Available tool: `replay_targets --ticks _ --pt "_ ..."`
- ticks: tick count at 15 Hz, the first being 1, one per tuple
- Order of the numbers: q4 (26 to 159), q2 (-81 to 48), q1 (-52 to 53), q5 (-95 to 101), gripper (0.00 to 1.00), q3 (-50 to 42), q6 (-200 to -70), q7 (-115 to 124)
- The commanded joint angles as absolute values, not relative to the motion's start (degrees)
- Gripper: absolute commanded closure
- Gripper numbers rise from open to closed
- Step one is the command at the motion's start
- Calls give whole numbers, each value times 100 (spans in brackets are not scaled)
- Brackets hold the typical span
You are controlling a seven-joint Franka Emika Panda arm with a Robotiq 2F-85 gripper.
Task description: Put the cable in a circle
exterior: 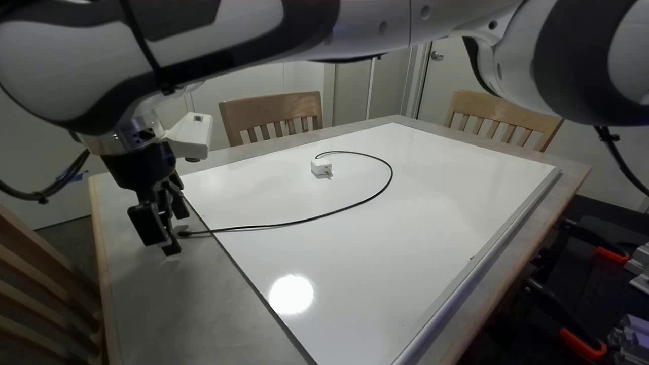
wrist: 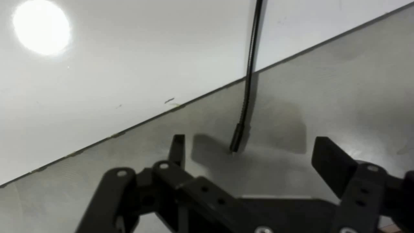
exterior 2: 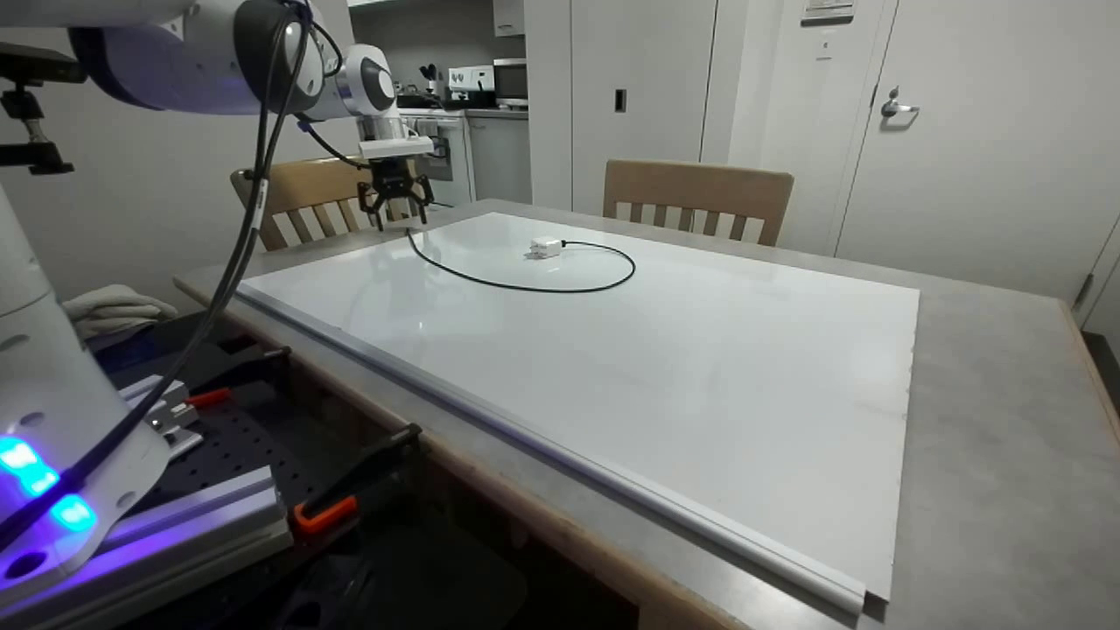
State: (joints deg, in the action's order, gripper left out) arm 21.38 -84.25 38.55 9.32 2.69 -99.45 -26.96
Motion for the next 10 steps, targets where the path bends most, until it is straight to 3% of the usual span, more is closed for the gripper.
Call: replay_targets --ticks 1,2,3,6,7,8,10 --pt "2229 -8443 3834 953 12 204 -10269 -2606" --pt "2218 -8452 3835 953 21 198 -10299 -2581" --pt "2205 -8454 3830 943 23 202 -10304 -2558" --pt "2202 -8452 3819 926 13 211 -10307 -2489" --pt "2210 -8452 3816 925 16 210 -10319 -2463" --pt "2222 -8452 3809 923 21 209 -10340 -2435" --pt "2252 -8452 3803 921 45 209 -10401 -2383"
